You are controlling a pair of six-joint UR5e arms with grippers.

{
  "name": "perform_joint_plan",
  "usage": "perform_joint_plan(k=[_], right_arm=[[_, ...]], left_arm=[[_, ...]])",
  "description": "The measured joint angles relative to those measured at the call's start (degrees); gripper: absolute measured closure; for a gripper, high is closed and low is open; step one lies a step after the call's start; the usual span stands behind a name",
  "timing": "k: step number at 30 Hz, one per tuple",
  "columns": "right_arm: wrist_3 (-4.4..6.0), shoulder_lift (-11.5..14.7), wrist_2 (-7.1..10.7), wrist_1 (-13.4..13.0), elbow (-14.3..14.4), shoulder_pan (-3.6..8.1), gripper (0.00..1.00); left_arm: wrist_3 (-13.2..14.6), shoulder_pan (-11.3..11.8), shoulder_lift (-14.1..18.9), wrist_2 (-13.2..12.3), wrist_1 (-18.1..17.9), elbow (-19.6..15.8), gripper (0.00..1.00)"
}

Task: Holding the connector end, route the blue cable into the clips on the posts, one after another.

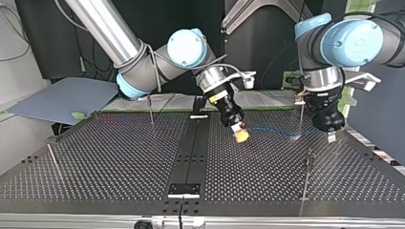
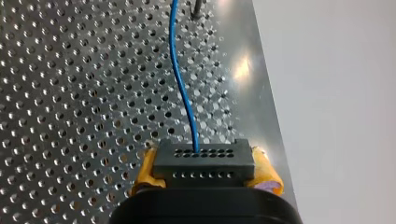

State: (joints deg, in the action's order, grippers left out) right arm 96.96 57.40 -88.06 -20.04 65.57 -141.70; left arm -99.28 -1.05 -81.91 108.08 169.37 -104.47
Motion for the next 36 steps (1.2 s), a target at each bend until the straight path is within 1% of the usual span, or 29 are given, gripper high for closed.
perform_joint_plan(k=[3,6,10,13,20,25,29,36], right_arm=[[-0.16,-1.0,-0.53,1.3,-1.6,-0.45,1.00],[-0.51,-1.5,-1.23,2.7,-3.1,-0.60,1.00],[-0.81,-1.6,-1.92,4.6,-4.6,-0.24,1.00],[-0.88,-1.6,-2.12,5.7,-5.0,0.16,1.00],[-0.97,-1.7,-2.15,6.4,-5.1,0.74,1.00],[-1.06,-1.7,-1.35,6.5,-5.1,1.20,1.00],[-1.19,-1.7,-0.55,6.4,-5.4,1.16,1.00],[-1.23,-1.9,-0.06,6.5,-6.4,1.01,1.00]], left_arm=[[-0.1,0.6,-0.8,-1.4,0.0,1.4,1.00],[-0.1,0.9,-1.7,-3.0,0.1,2.9,1.00],[-0.1,1.3,-2.3,-5.2,0.2,4.0,1.00],[-0.2,1.8,-2.5,-5.7,0.3,4.2,1.00],[-0.2,2.4,-2.9,-6.2,0.5,4.2,1.00],[-0.2,2.9,-3.2,-8.0,0.4,4.2,1.00],[-0.2,3.4,-3.2,-9.4,0.4,4.3,1.00],[-0.3,4.5,-3.5,-10.0,0.4,4.9,1.00]])
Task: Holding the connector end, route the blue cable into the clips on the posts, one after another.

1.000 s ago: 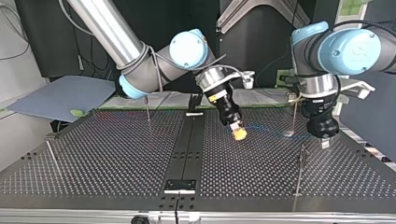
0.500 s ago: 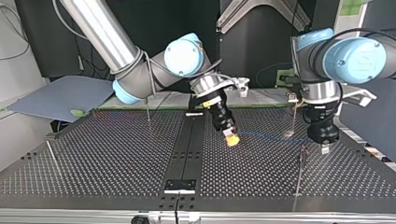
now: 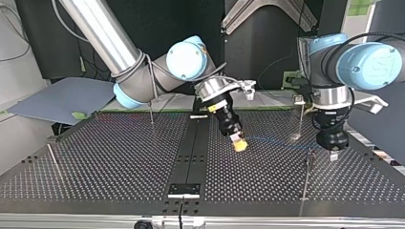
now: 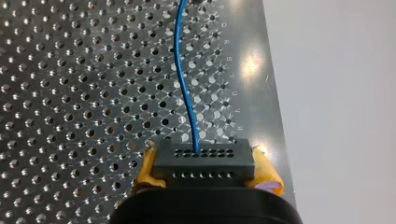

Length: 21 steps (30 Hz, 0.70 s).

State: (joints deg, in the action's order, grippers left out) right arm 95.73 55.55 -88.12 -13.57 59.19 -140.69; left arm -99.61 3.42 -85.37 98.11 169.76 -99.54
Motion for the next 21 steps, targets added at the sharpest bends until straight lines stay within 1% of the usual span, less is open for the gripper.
perform_joint_plan(k=[3,8,18,21], right_arm=[[0.00,0.0,0.06,0.0,-0.5,-0.03,1.00],[0.00,-0.4,0.15,0.1,-1.3,-0.07,1.00],[0.00,-2.8,0.22,0.9,-3.6,-0.42,1.00],[0.00,-3.0,0.22,1.1,-4.0,-0.42,1.00]], left_arm=[[0.0,0.4,-0.4,-0.2,0.0,0.5,1.00],[-0.2,1.1,-0.9,-1.4,0.0,0.9,1.00],[-0.9,2.1,-1.9,-4.0,0.0,2.0,1.00],[-1.2,2.3,-2.3,-4.4,0.0,2.3,1.00]])
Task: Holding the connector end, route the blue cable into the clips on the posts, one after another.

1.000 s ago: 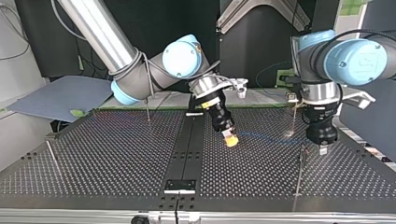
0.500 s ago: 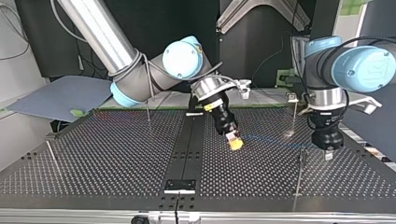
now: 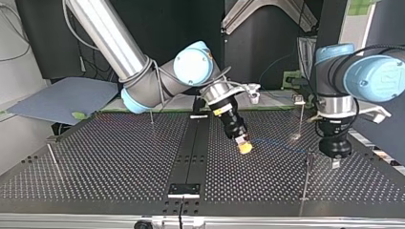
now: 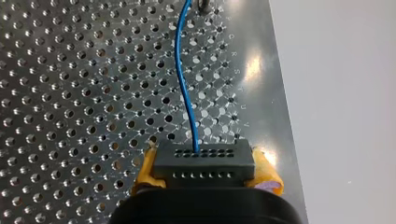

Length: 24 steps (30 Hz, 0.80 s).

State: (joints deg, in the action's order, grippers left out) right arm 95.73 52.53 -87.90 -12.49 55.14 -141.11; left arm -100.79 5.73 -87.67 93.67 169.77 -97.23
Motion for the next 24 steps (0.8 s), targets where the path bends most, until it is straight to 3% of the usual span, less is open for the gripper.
perform_joint_plan(k=[15,24], right_arm=[[0.00,-0.7,0.02,0.0,-0.2,1.70,1.00],[0.00,-0.8,1.29,-0.1,-1.0,2.10,1.00]], left_arm=[[-1.7,2.2,-1.7,-3.4,-2.8,0.2,1.00],[-3.4,2.9,-2.1,-5.5,-3.6,1.8,1.00]])
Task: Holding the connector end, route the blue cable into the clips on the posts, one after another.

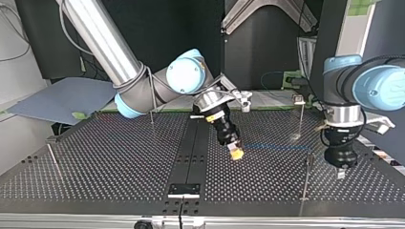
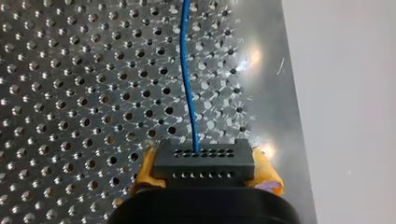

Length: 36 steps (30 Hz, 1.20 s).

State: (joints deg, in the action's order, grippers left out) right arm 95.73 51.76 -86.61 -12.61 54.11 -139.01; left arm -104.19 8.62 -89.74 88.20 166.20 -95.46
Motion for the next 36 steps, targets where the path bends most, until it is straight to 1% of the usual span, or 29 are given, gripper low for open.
perform_joint_plan(k=[6,10,13,18,23,28,32,36], right_arm=[[0.00,-0.1,0.59,0.0,-0.9,0.15,1.00],[0.00,-0.5,0.63,0.0,-1.4,0.52,1.00],[0.00,-1.4,0.64,0.2,-2.4,0.77,1.00],[0.00,-3.3,0.65,0.5,-4.5,0.87,1.00],[0.00,-3.8,0.69,0.5,-5.9,0.98,1.00],[0.00,-3.9,0.83,0.5,-6.4,1.57,1.00],[0.00,-4.0,0.94,0.5,-6.5,2.14,1.00],[0.00,-4.1,1.28,0.4,-6.5,2.99,1.00]], left_arm=[[-0.1,0.0,-1.7,-0.3,0.6,0.9,1.00],[-0.8,0.4,-2.2,-0.4,0.2,1.1,1.00],[-1.4,0.8,-2.5,-0.7,0.0,1.1,1.00],[-2.0,1.4,-2.8,-1.4,-0.4,1.1,1.00],[-2.9,2.0,-3.1,-2.2,-1.5,1.1,1.00],[-4.0,2.5,-4.5,-3.6,-2.6,1.1,1.00],[-4.6,2.9,-5.0,-3.9,-3.2,1.6,1.00],[-5.6,2.9,-5.3,-4.1,-3.5,2.8,1.00]])
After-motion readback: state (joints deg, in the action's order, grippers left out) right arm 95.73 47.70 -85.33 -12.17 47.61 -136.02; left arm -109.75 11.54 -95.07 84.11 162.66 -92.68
